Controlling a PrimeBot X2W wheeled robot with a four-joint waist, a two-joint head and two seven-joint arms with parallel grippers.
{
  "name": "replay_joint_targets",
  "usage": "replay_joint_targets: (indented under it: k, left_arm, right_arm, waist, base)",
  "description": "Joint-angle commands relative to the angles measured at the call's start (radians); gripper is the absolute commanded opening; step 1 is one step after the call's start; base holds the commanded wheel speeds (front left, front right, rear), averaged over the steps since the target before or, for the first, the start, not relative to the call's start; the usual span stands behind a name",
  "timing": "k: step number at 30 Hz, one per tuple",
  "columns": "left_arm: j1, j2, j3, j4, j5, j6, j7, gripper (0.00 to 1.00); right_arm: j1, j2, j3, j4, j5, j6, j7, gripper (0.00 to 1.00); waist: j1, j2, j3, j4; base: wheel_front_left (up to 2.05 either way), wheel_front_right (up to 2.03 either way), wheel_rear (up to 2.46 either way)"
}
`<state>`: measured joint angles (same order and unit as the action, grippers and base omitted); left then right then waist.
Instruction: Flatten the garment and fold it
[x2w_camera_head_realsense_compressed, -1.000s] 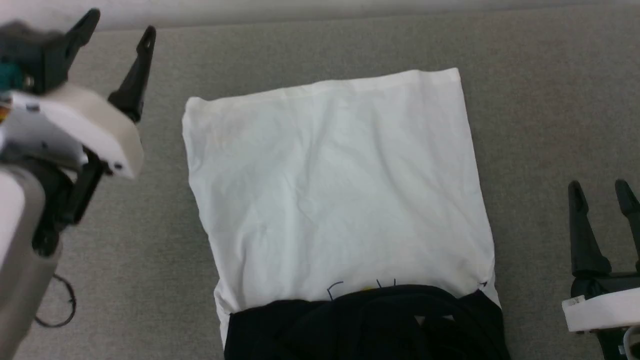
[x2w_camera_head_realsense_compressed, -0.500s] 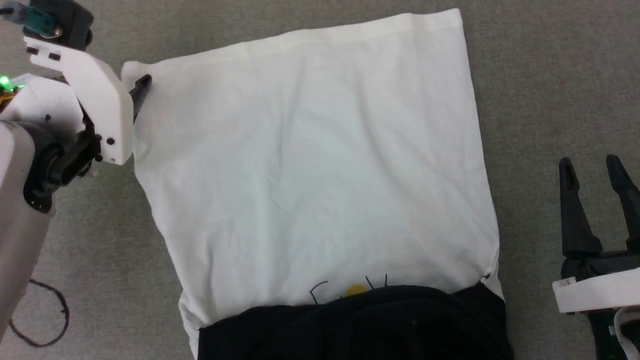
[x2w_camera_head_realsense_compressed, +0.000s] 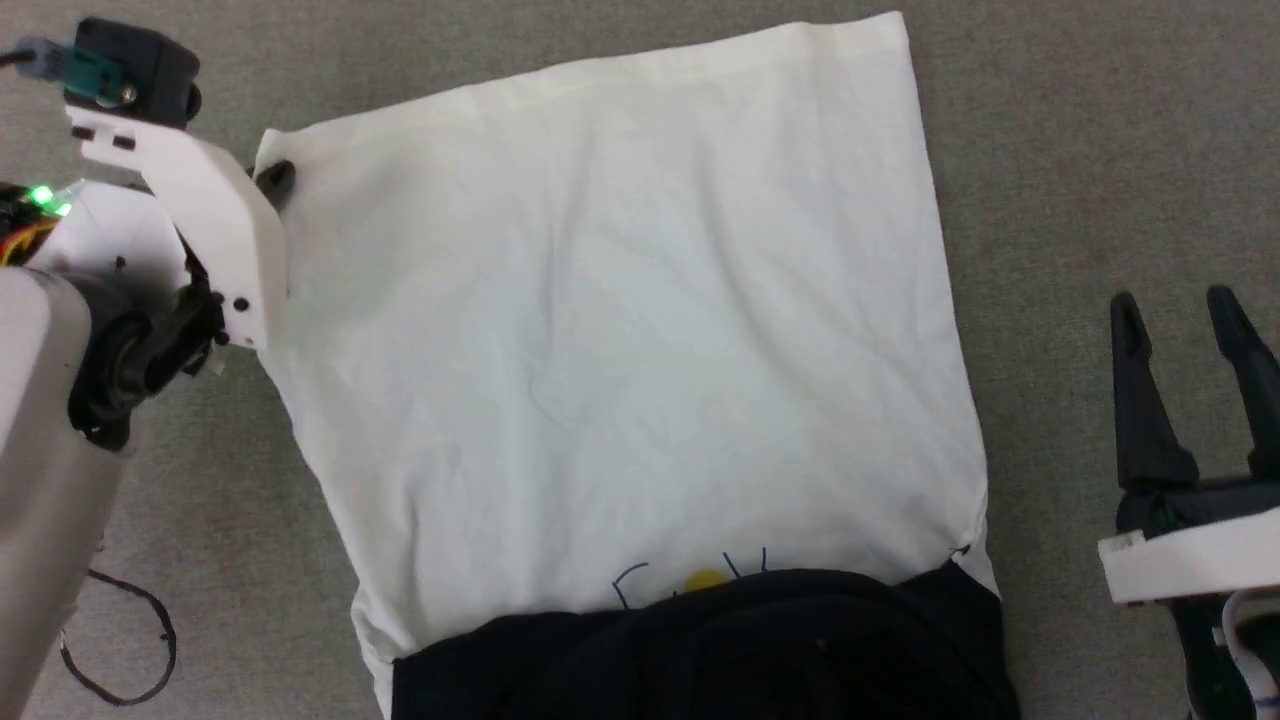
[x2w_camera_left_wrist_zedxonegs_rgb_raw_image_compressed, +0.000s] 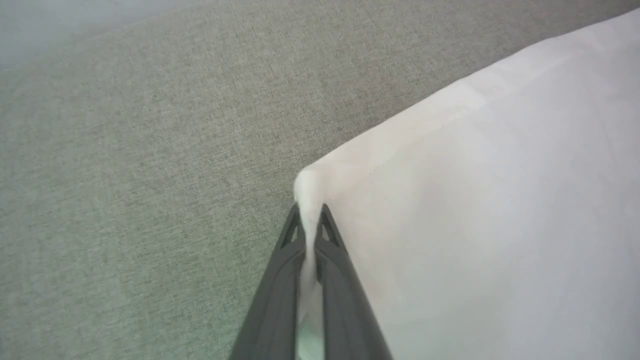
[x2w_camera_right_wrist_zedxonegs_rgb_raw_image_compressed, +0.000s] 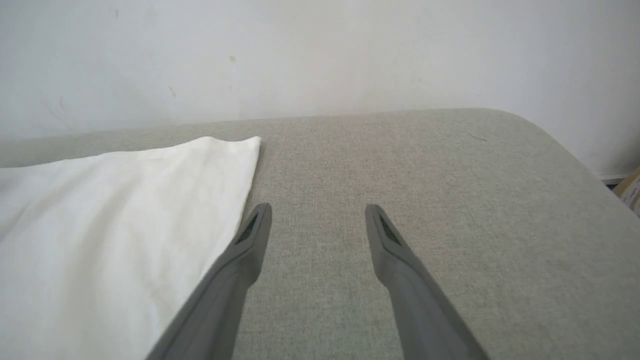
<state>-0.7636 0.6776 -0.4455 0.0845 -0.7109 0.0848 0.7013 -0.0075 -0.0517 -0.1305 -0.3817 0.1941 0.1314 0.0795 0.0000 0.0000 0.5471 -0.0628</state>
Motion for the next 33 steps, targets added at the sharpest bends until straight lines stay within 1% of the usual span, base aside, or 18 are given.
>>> replay_joint_targets:
  k: [1, 5, 7, 9, 11, 13, 16, 17, 21, 23, 24, 26, 33]
  left_arm:
    - [0.018, -0.009, 0.0, 0.006, 0.009, 0.005, -0.015, 0.0]
    - [0.035, -0.027, -0.001, 0.013, 0.002, 0.001, -0.052, 0.0]
    - [0.038, -0.036, -0.003, 0.011, 0.0, -0.001, -0.062, 0.0]
    - [0.036, -0.042, -0.007, 0.008, 0.0, -0.002, -0.066, 0.0]
    - [0.029, -0.05, -0.01, 0.002, 0.0, -0.004, -0.07, 0.0]
    - [0.021, -0.059, -0.015, -0.003, 0.001, -0.004, -0.073, 0.0]
    - [0.005, -0.076, -0.022, -0.009, 0.003, -0.006, -0.079, 0.0]
    - [0.0, -0.081, -0.024, -0.009, 0.004, -0.007, -0.082, 0.0]
    - [-0.017, -0.094, -0.033, -0.009, 0.006, -0.011, -0.085, 0.0]
    - [-0.027, -0.101, -0.038, -0.01, 0.008, -0.013, -0.085, 0.0]
    - [-0.032, -0.105, -0.04, -0.01, 0.008, -0.014, -0.085, 0.0]
    - [-0.04, -0.109, -0.044, -0.011, 0.01, -0.016, -0.086, 0.0]
    - [-0.068, -0.121, -0.052, -0.017, 0.015, -0.026, -0.097, 0.0]
  right_arm:
    - [-0.033, 0.001, 0.007, -0.013, -0.006, -0.001, 0.009, 1.0]
    - [-0.157, 0.0, 0.041, -0.074, -0.051, -0.001, 0.083, 1.0]
    - [-0.256, -0.03, 0.059, -0.096, -0.068, -0.001, 0.138, 1.0]
    - [-0.364, -0.06, 0.073, -0.091, -0.053, -0.001, 0.208, 1.0]
    - [-0.47, -0.08, 0.08, -0.057, -0.021, -0.001, 0.288, 1.0]
    - [-0.565, -0.092, 0.087, 0.004, 0.018, -0.001, 0.371, 1.0]
    - [-0.673, -0.127, 0.094, 0.116, 0.026, -0.001, 0.485, 1.0]
    - [-0.703, -0.121, 0.082, 0.155, 0.027, -0.001, 0.51, 1.0]
    - [-0.765, -0.123, 0.075, 0.305, 0.003, -0.001, 0.628, 1.0]
    - [-0.777, -0.151, 0.107, 0.353, -0.018, -0.001, 0.666, 1.0]
    - [-0.78, -0.164, 0.122, 0.37, -0.022, -0.001, 0.676, 1.0]
    - [-0.784, -0.171, 0.121, 0.399, -0.031, -0.001, 0.687, 1.0]
    - [-0.782, -0.164, 0.106, 0.448, -0.042, -0.001, 0.729, 1.0]
  waist:
    - [0.0, 0.0, -0.028, 0.011]
    - [0.0, 0.0, -0.061, 0.021]
    - [0.0, 0.0, -0.068, 0.029]
    - [0.0, 0.0, -0.069, 0.038]
    - [0.0, 0.0, -0.06, 0.049]
    - [0.0, 0.0, -0.049, 0.062]
    - [0.0, 0.0, -0.025, 0.084]
    - [0.0, 0.0, -0.018, 0.089]
    - [0.0, 0.0, 0.011, 0.112]
    - [0.0, 0.0, 0.026, 0.126]
    - [0.0, 0.0, 0.034, 0.133]
    - [0.0, 0.0, 0.049, 0.144]
    - [0.0, 0.0, 0.102, 0.172]
  base:
    - [0.0, 0.0, 0.0]
    - [0.0, 0.0, 0.0]
    - [0.0, 0.0, 0.0]
    - [0.0, 0.0, 0.0]
    - [0.0, 0.0, 0.0]
    - [0.0, 0.0, 0.0]
    - [0.0, 0.0, 0.0]
    - [0.0, 0.0, 0.0]
    - [0.0, 0.0, 0.0]
    - [0.0, 0.0, 0.0]
    - [0.0, 0.0, 0.0]
    - [0.0, 0.0, 0.0]
    - [0.0, 0.0, 0.0]
